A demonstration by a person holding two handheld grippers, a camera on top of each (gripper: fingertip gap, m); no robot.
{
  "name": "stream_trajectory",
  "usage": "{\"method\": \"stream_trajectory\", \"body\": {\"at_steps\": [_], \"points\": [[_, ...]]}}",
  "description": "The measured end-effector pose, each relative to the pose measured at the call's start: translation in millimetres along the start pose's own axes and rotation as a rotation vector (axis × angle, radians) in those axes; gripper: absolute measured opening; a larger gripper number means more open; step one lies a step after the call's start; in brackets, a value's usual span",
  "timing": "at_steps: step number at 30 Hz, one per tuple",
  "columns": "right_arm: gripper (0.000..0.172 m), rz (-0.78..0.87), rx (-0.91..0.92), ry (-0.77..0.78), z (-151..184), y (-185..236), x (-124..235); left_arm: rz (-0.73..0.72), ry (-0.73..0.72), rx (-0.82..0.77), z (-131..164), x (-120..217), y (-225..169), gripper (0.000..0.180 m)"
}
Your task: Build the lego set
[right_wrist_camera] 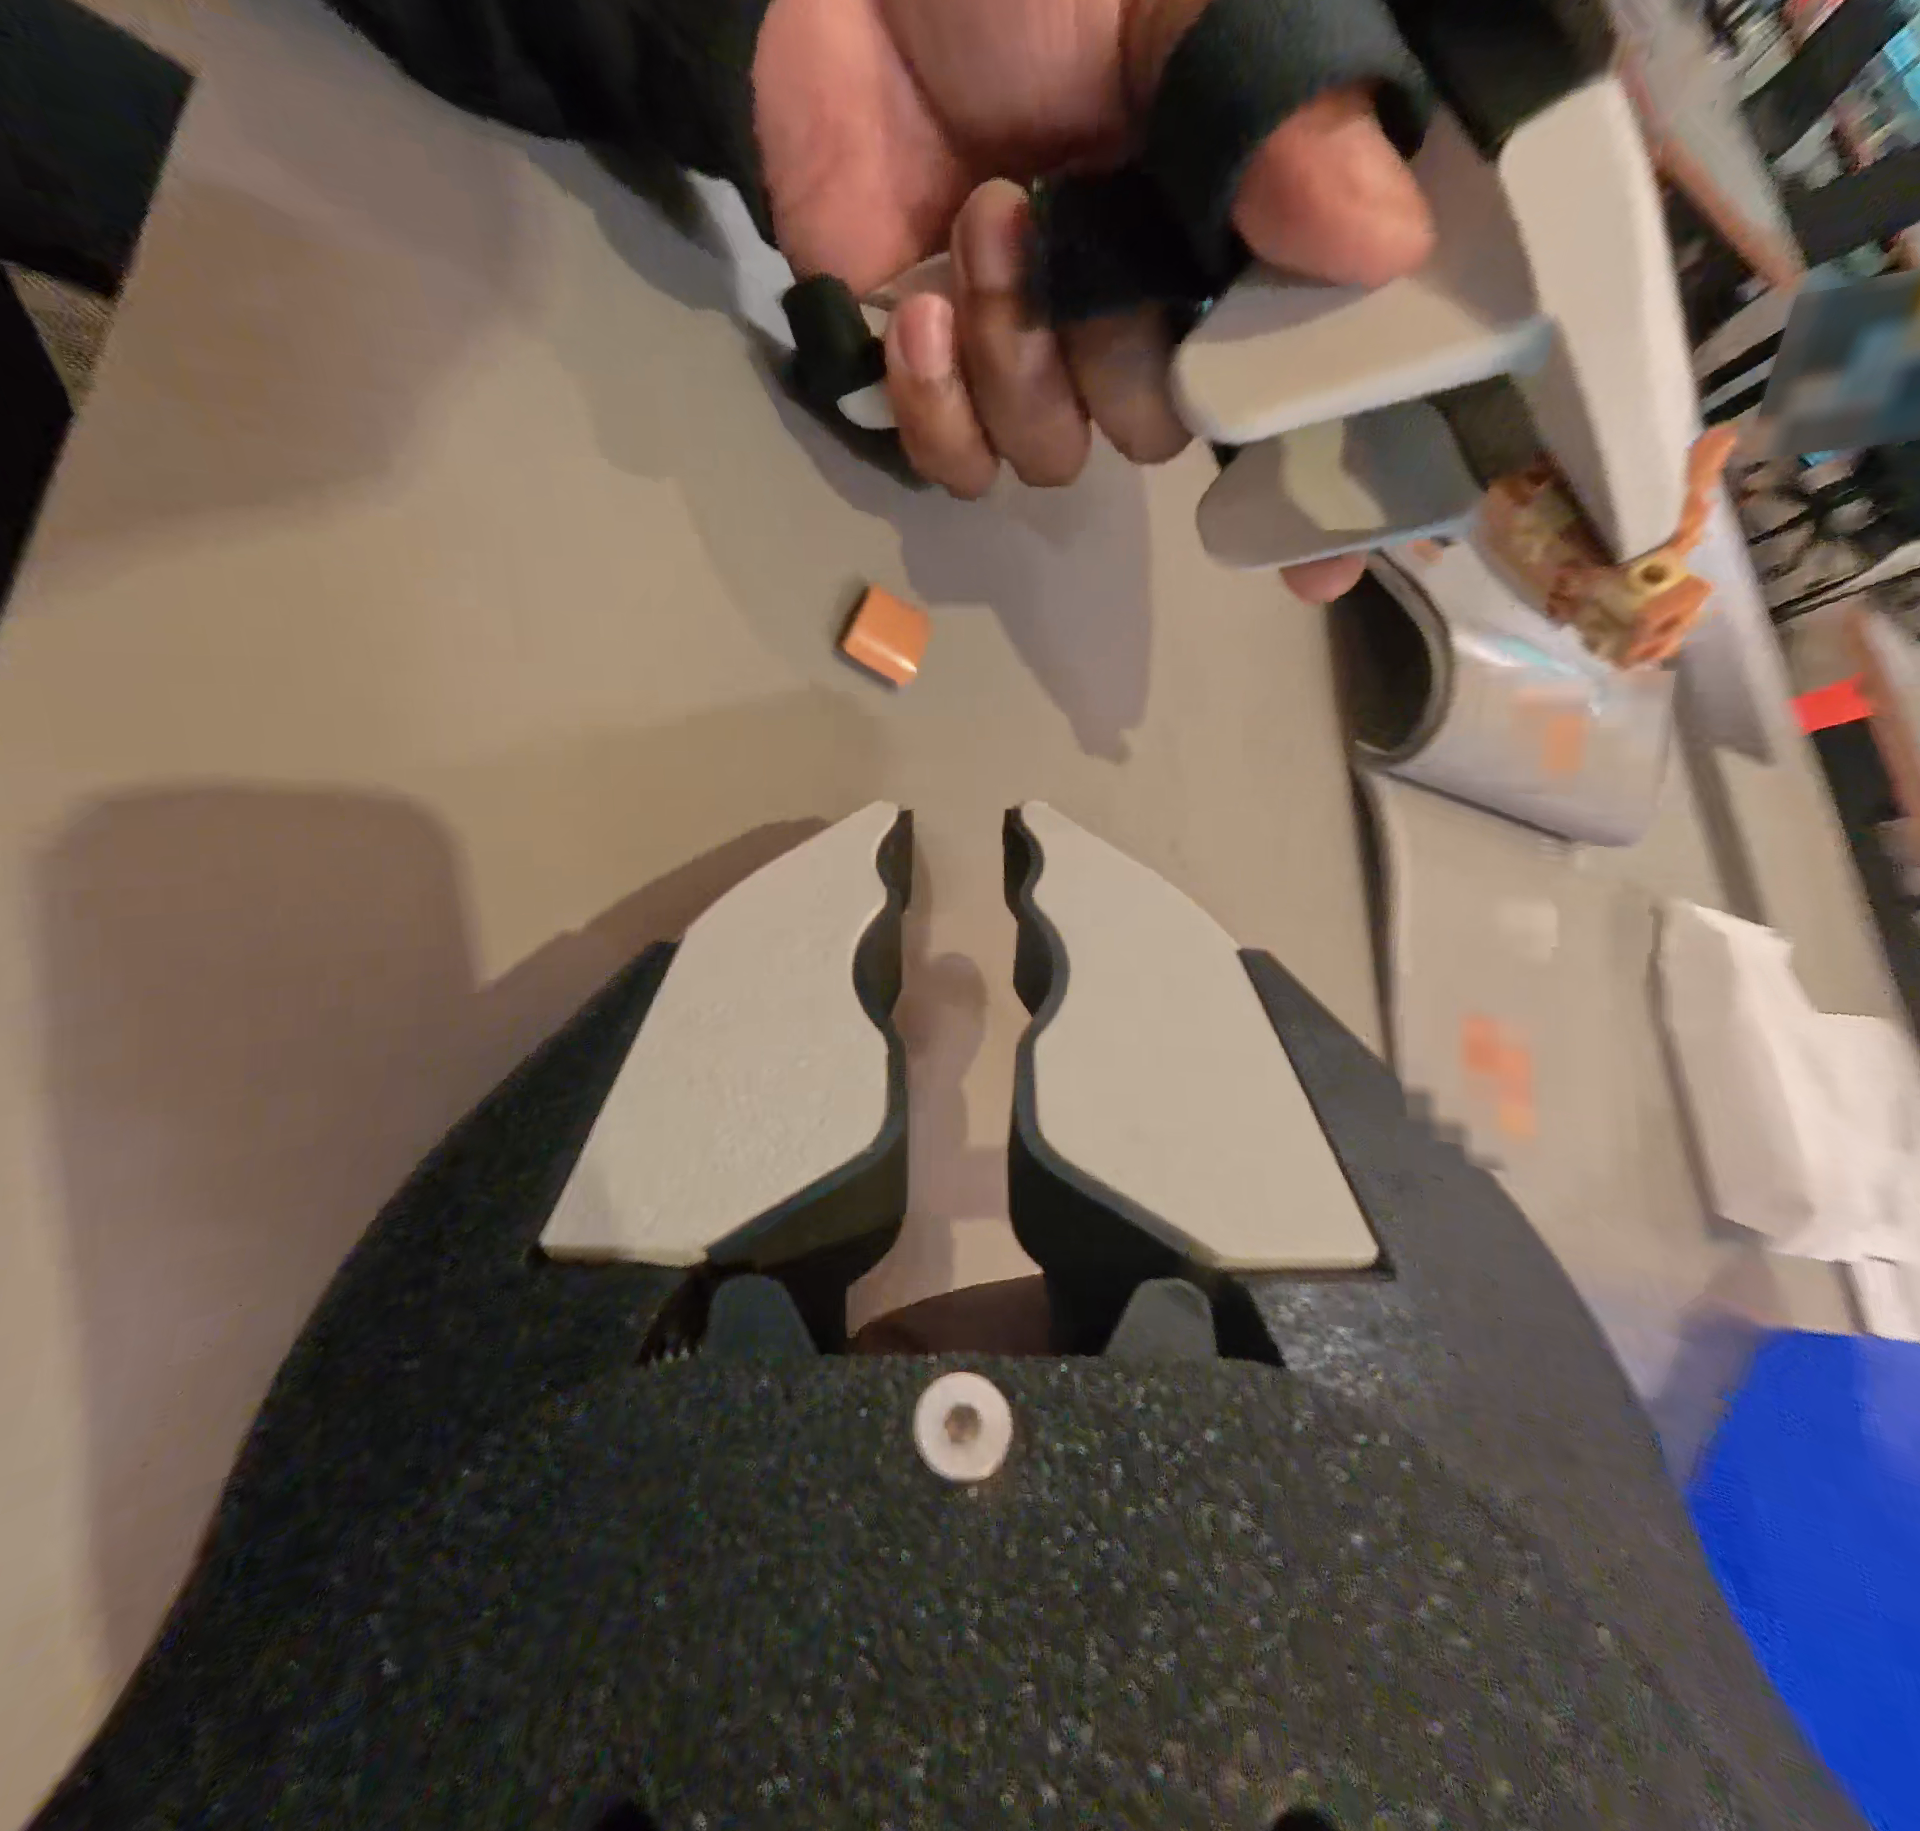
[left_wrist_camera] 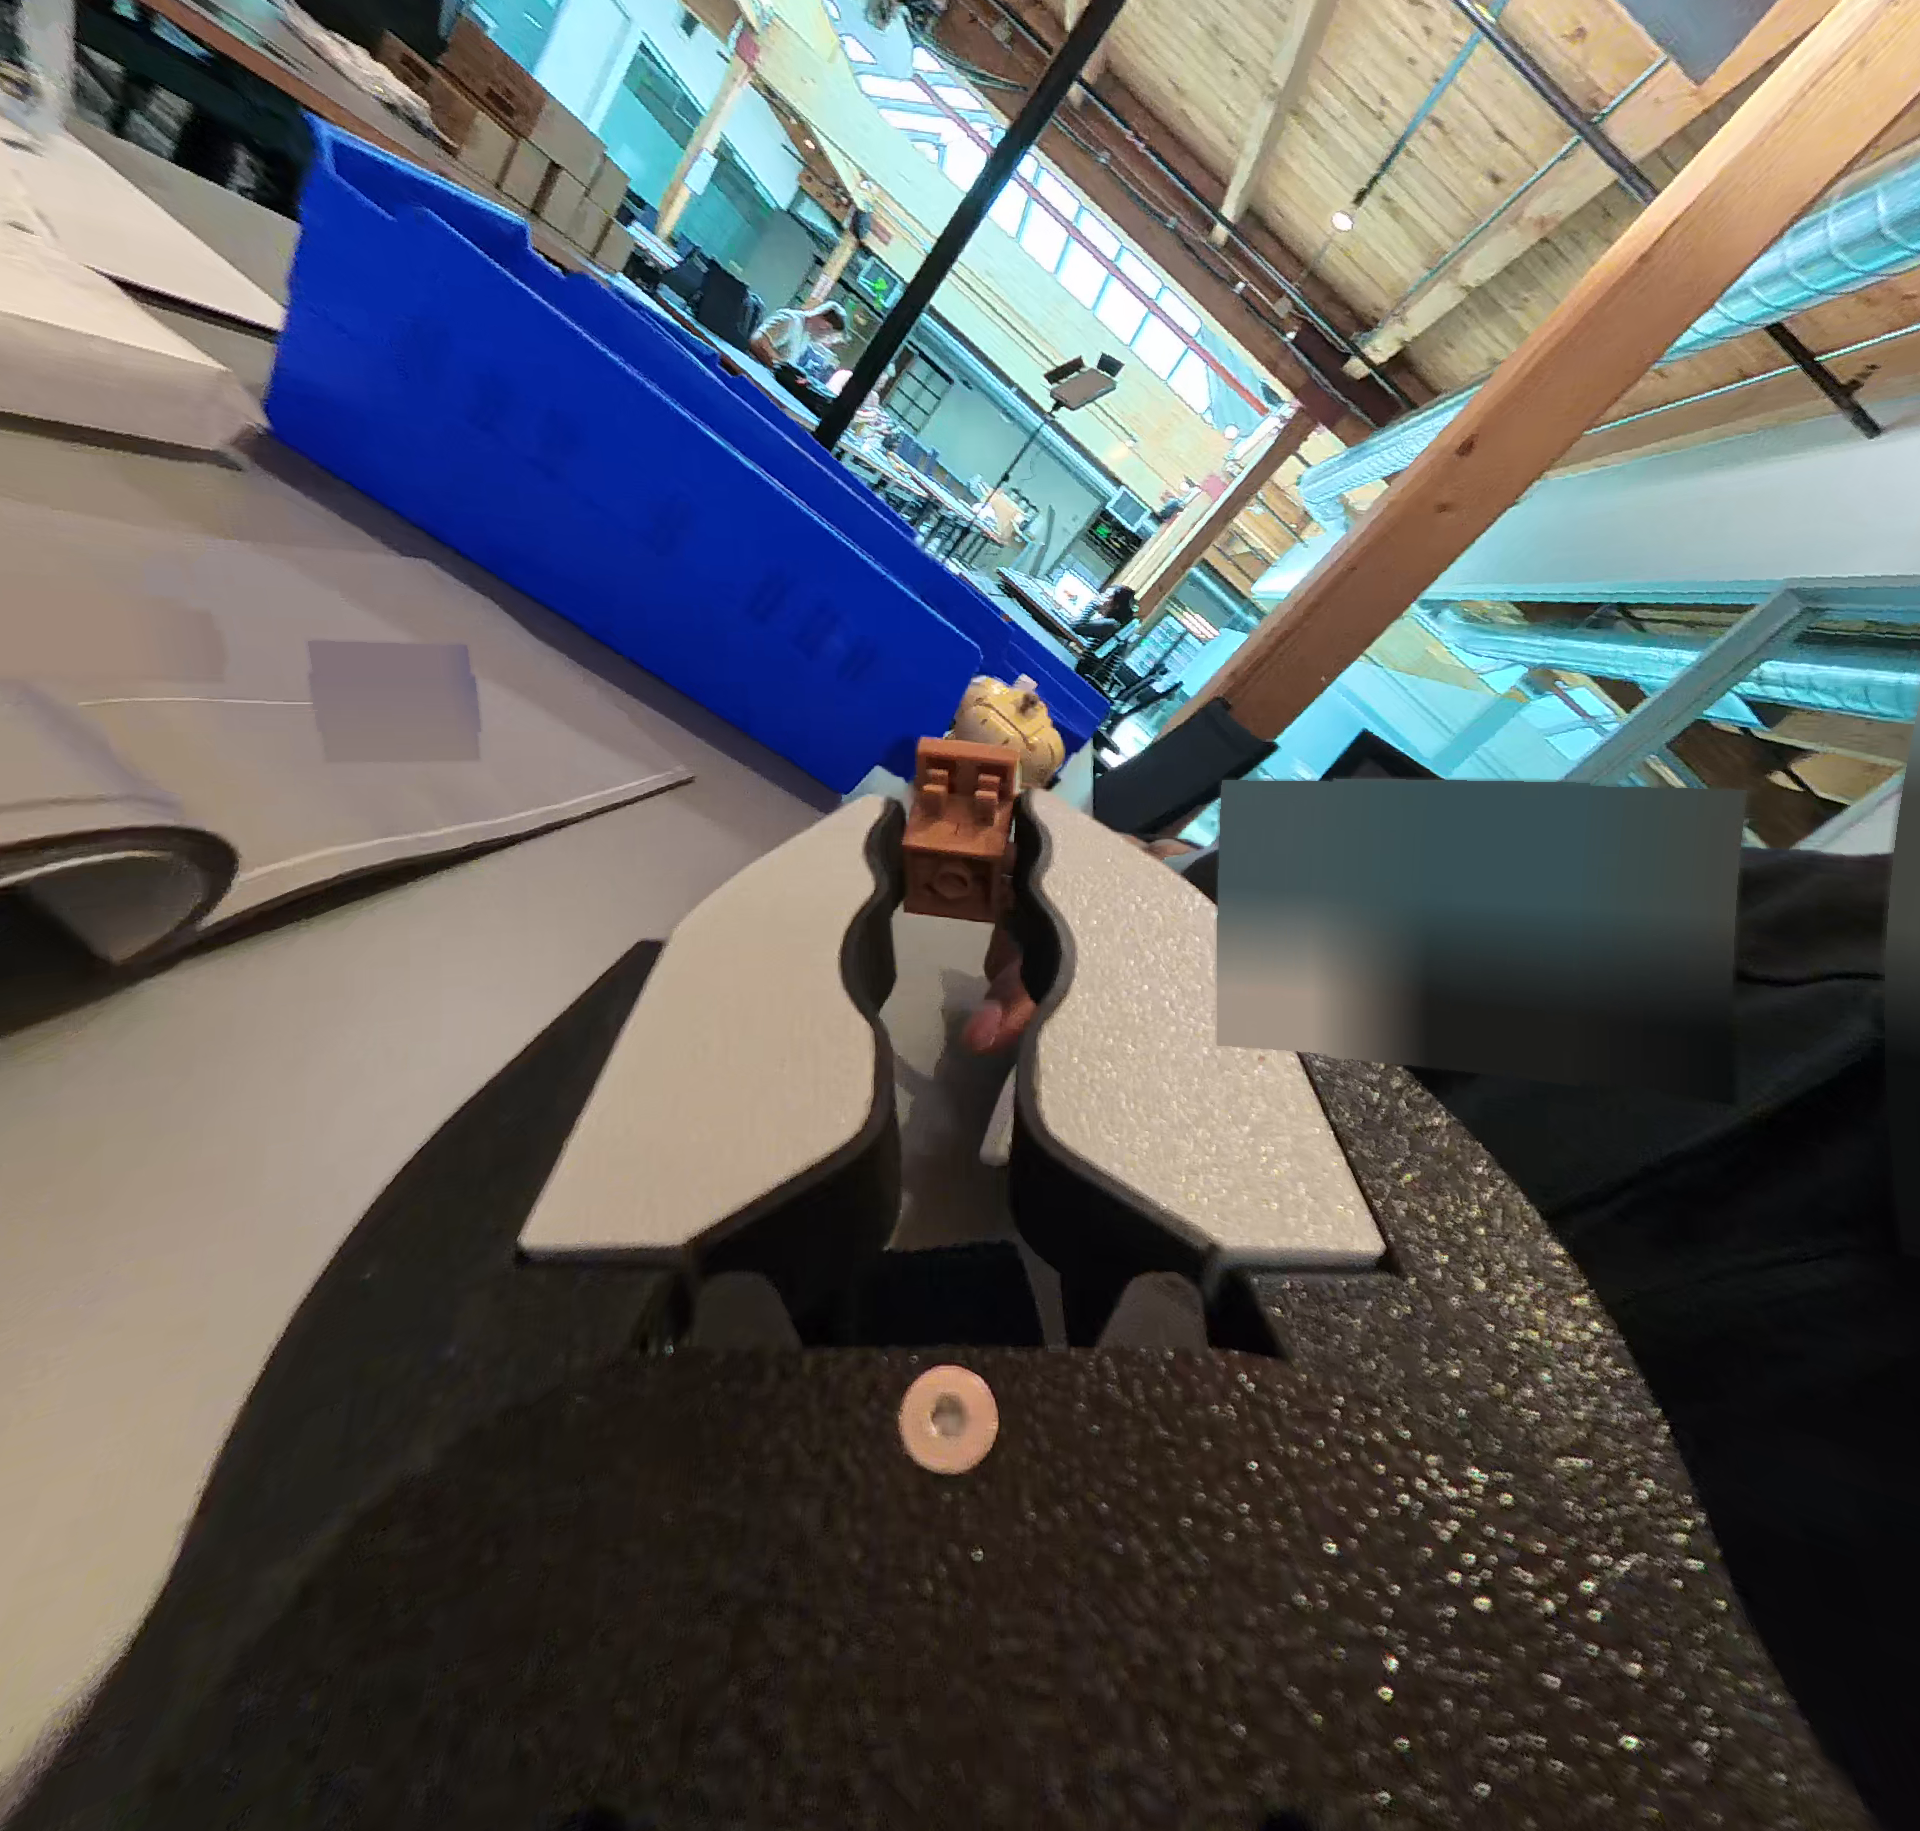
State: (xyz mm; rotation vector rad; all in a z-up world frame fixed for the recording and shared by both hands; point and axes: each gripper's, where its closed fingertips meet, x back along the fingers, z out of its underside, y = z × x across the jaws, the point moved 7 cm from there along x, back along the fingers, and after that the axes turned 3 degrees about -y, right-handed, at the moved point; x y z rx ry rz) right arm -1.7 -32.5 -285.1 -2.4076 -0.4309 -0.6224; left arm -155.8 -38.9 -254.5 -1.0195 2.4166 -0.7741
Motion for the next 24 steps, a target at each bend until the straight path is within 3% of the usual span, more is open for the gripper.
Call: {"method": "stream_trajectory", "body": {"at_steps": [4,11,14,15,18,21,24], "points": [[0.024,-0.130,-0.163,0.047,-15,2,-23,-0.039,-0.054,-0.064,-3,26,-12,0.019],[0.032,-0.164,-0.278,0.190,-28,2,-51,-0.070,-0.083,-0.261,1,52,-36,0.019],[0.027,-0.147,-0.297,0.258,-27,2,-59,-0.082,-0.074,-0.285,7,59,-38,0.019],[0.017,-0.145,-0.312,0.261,-27,2,-61,-0.079,-0.077,-0.291,8,61,-40,0.019],[0.017,-0.140,-0.334,0.269,-26,-2,-62,-0.063,-0.106,-0.293,8,68,-43,0.019],[0.017,-0.138,-0.428,0.183,-24,-16,-54,-0.026,-0.163,-0.250,6,75,-45,0.019],[0.017,-0.176,-0.628,-0.104,-39,-41,-31,0.031,-0.218,-0.221,6,80,-49,0.019]]}}
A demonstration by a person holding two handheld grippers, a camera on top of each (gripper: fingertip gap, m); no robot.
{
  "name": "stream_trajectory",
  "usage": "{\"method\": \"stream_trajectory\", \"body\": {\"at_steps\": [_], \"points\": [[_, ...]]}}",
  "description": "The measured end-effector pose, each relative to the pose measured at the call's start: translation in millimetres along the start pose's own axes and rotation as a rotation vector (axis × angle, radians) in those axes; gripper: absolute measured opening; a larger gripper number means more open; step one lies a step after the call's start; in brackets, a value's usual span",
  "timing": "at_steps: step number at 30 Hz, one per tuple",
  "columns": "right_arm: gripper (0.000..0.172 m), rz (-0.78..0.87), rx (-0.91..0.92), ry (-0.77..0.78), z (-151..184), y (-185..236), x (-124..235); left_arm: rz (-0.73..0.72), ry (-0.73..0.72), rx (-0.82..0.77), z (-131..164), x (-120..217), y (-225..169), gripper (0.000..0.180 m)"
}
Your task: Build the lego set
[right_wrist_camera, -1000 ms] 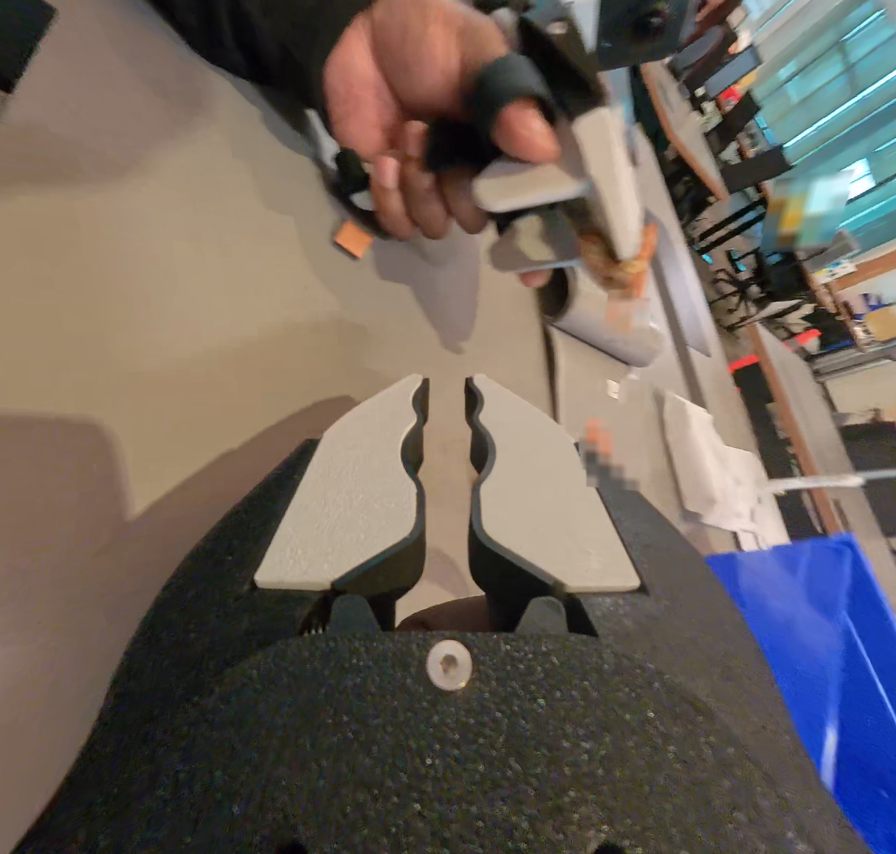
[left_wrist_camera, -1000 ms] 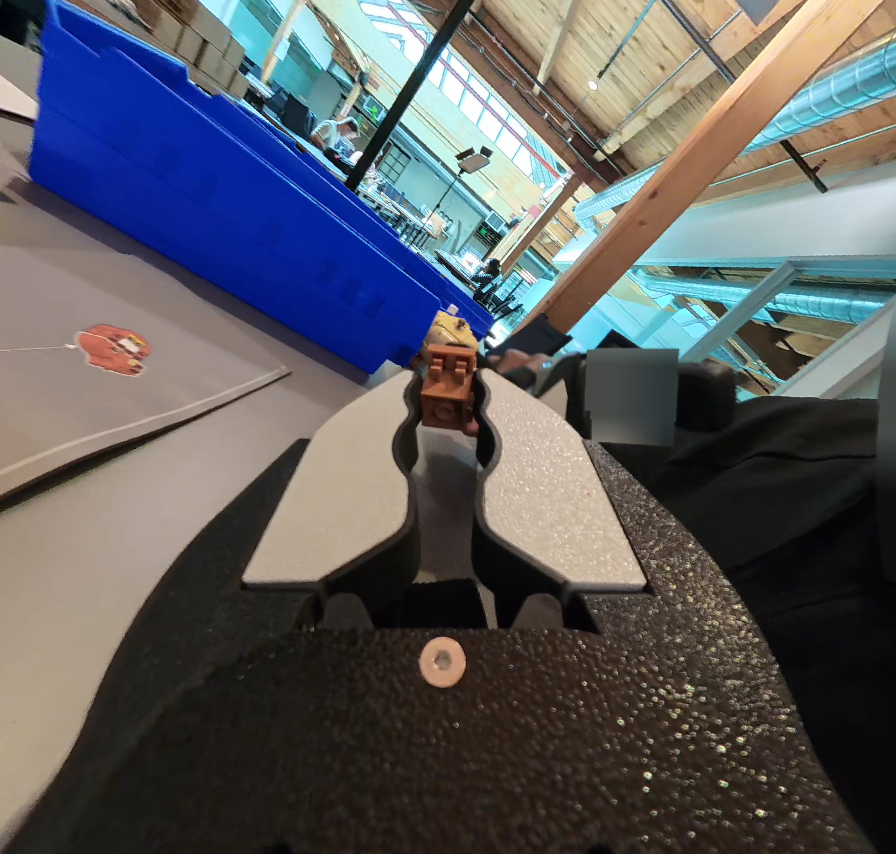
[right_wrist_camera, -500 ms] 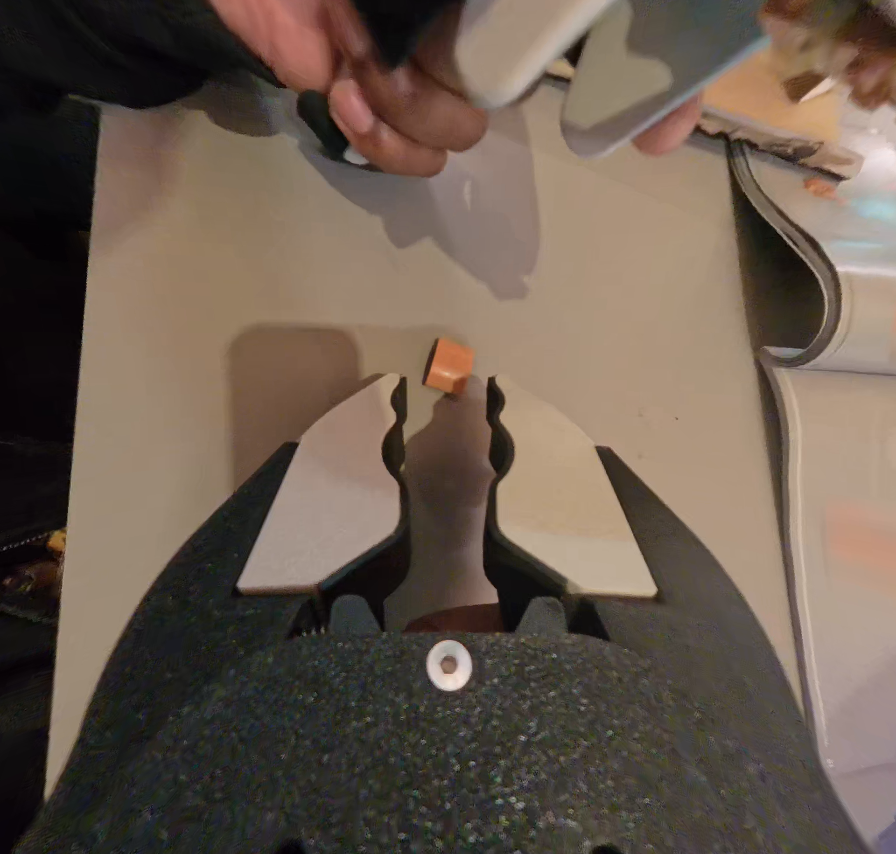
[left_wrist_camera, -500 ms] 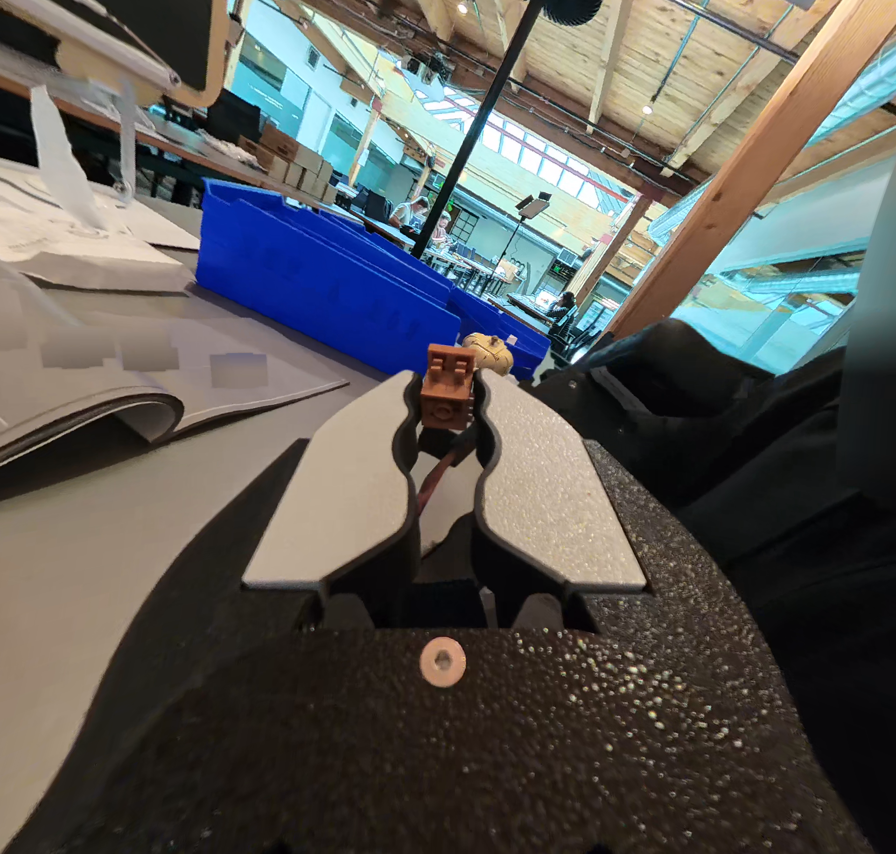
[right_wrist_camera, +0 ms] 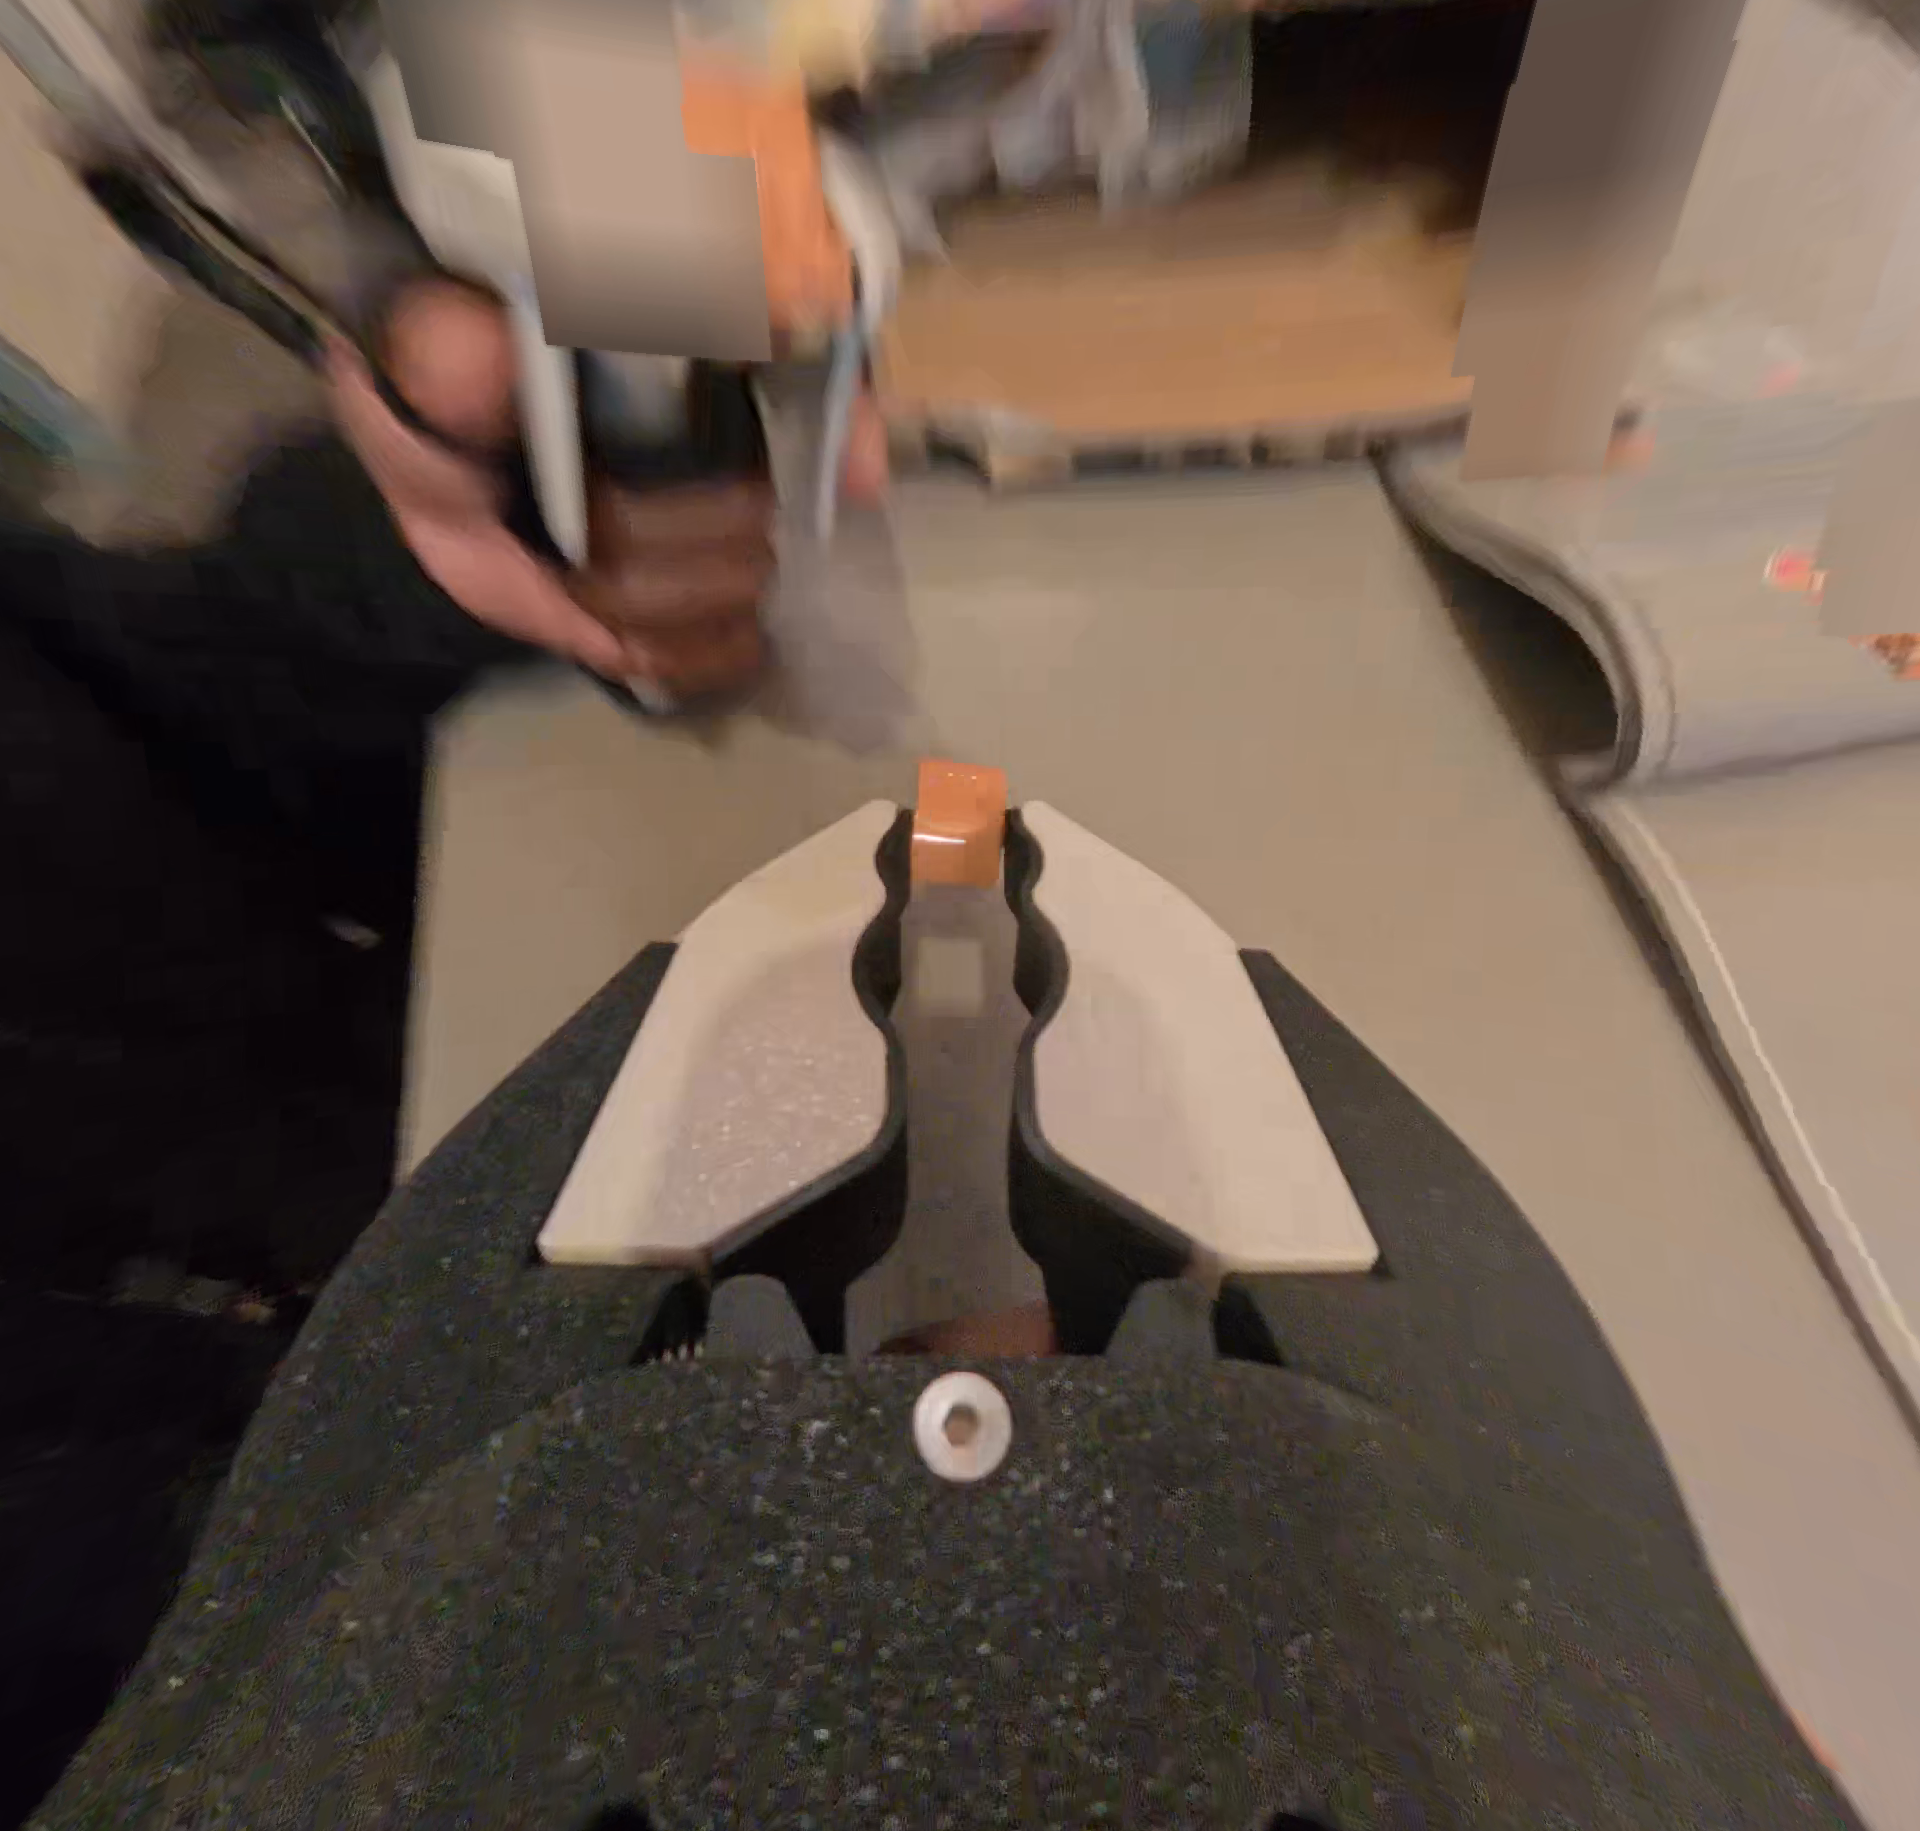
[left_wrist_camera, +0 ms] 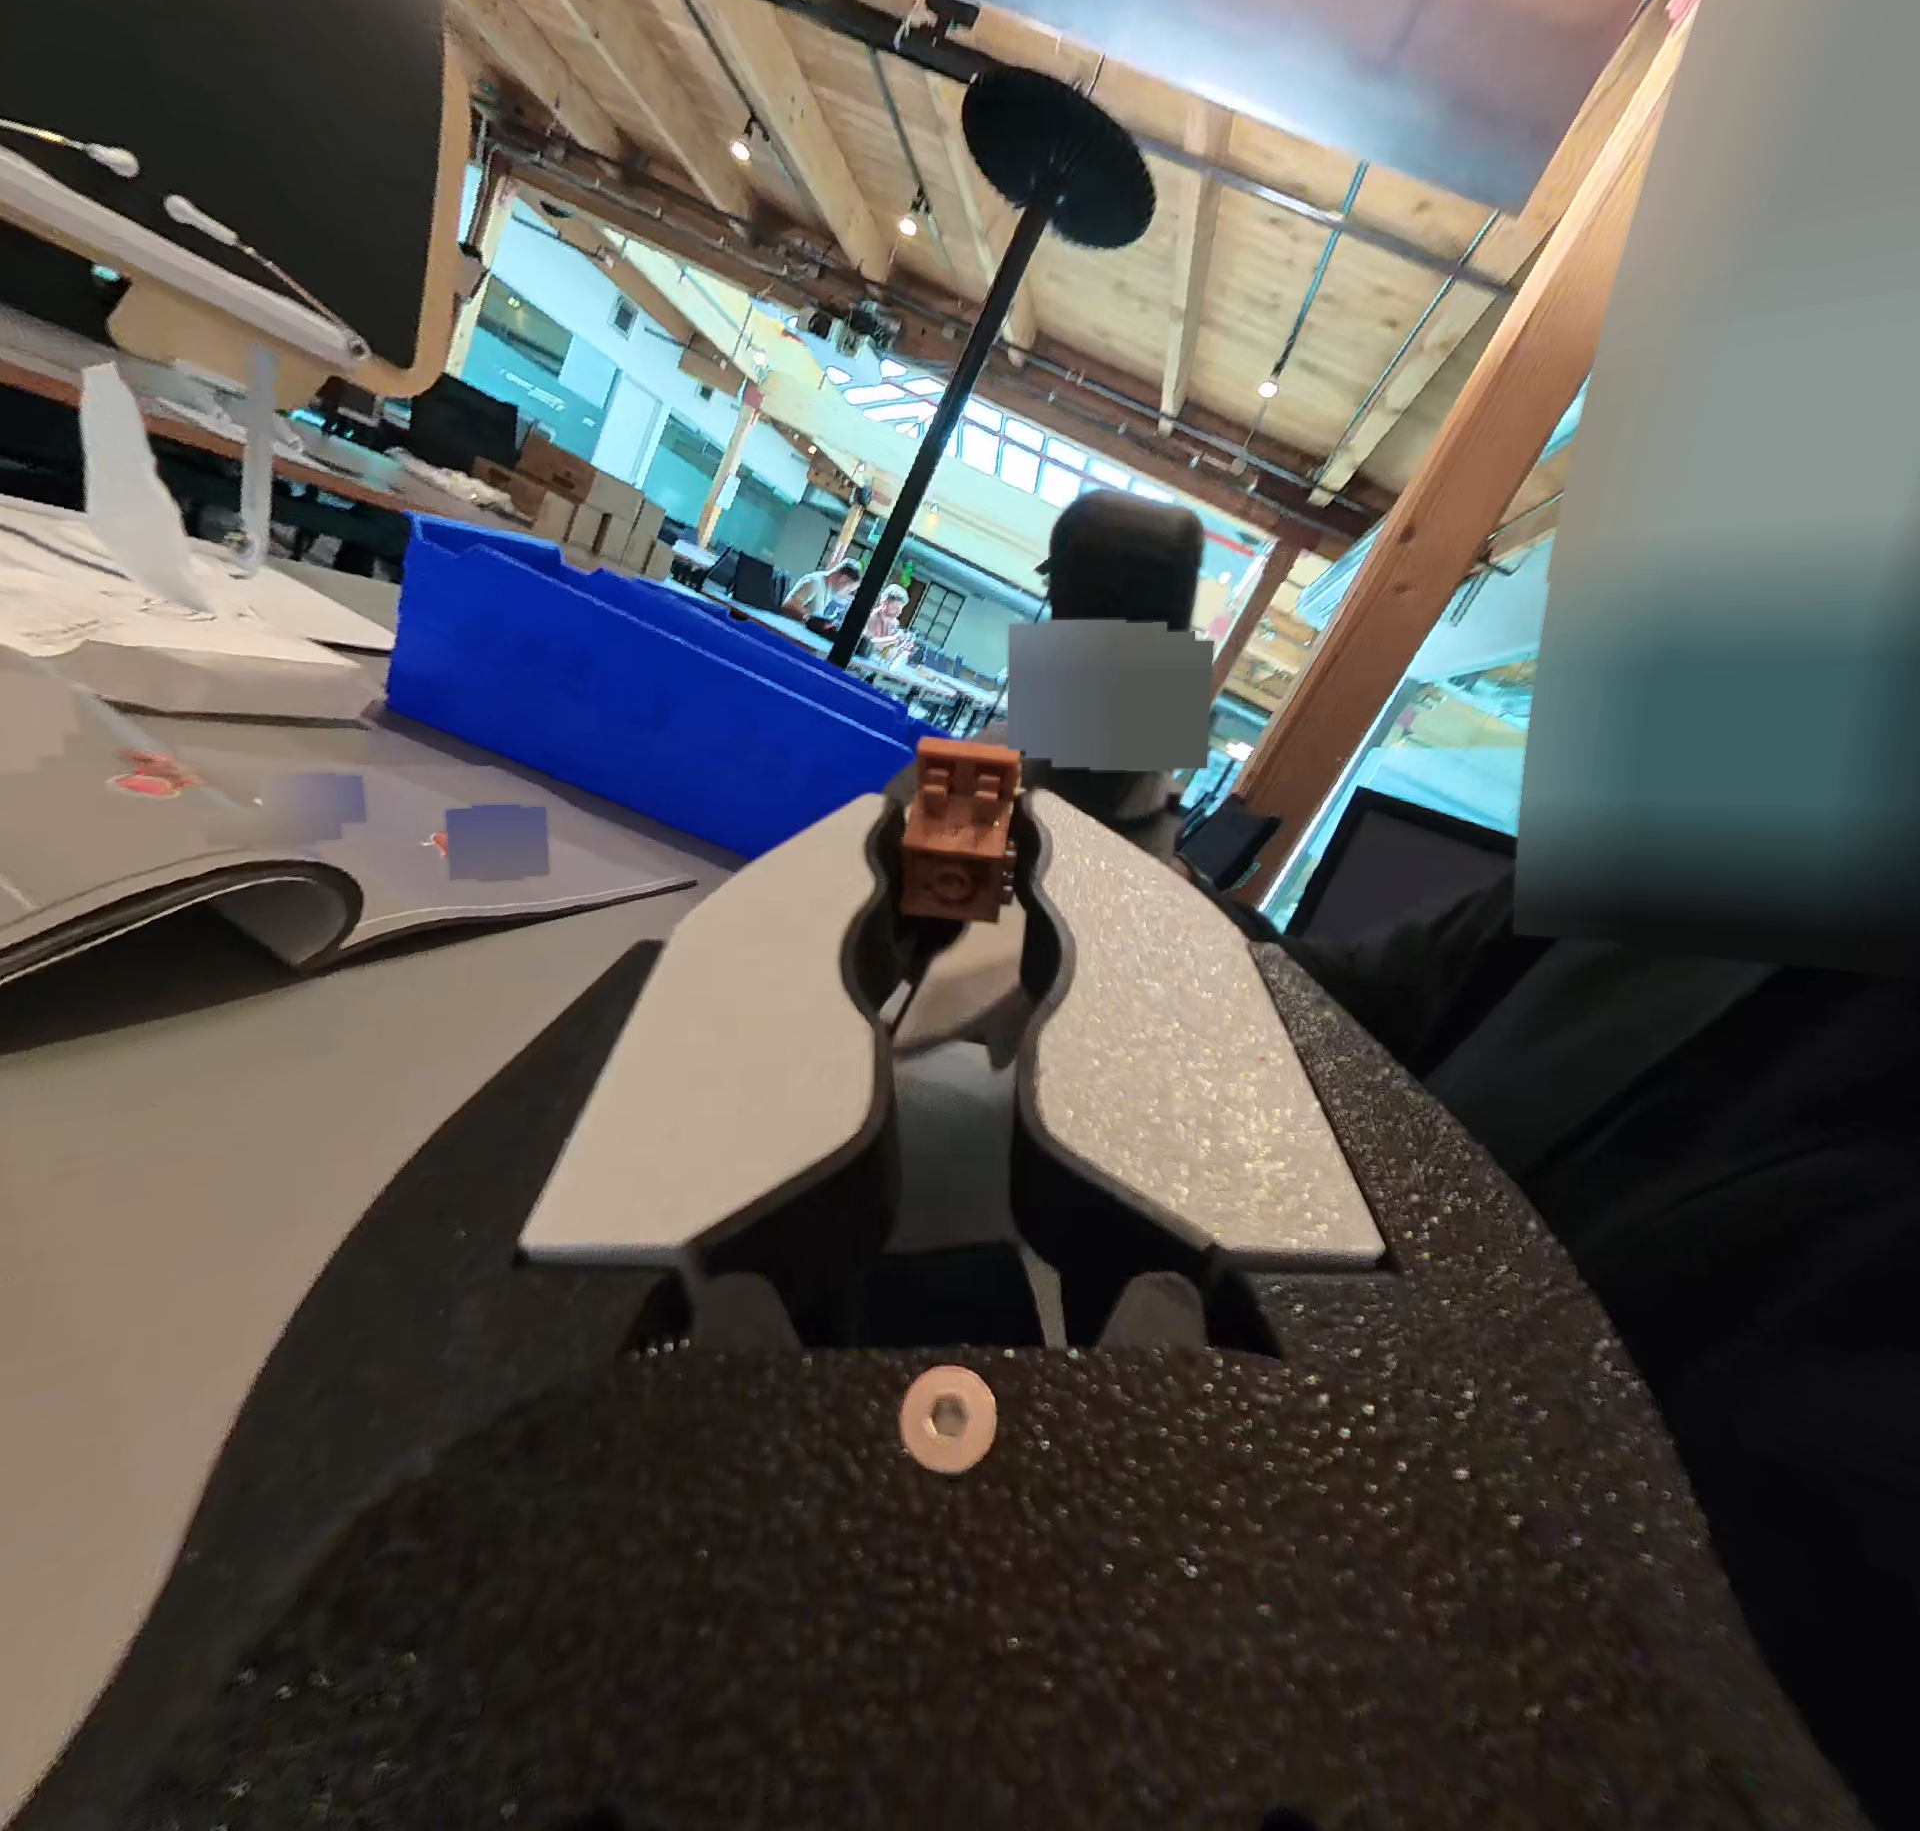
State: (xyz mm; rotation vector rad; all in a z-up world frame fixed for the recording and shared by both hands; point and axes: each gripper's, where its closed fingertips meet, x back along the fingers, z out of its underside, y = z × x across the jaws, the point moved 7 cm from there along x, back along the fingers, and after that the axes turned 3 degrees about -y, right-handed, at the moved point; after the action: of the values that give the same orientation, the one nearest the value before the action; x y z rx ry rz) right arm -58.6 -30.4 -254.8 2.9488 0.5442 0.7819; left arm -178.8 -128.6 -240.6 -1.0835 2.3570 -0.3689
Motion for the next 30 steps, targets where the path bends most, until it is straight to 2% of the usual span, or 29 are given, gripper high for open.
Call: {"method": "stream_trajectory", "body": {"at_steps": [3,5,9,18,30], "points": [[0.016,-0.113,-0.079,-0.275,-29,4,25,0.033,0.003,-0.020,3,-3,-6,0.019],[0.016,-0.125,-0.034,-0.340,-36,9,31,0.054,0.027,-0.058,5,-7,-10,0.019],[0.016,-0.168,0.057,-0.386,-39,20,35,0.094,0.069,-0.103,11,-14,-17,0.019],[0.016,-0.197,0.100,-0.392,-35,24,36,0.104,0.102,-0.127,16,-20,-20,0.019],[0.016,-0.225,0.063,-0.383,-27,18,37,0.078,0.137,-0.145,19,-24,-19,0.019]]}}
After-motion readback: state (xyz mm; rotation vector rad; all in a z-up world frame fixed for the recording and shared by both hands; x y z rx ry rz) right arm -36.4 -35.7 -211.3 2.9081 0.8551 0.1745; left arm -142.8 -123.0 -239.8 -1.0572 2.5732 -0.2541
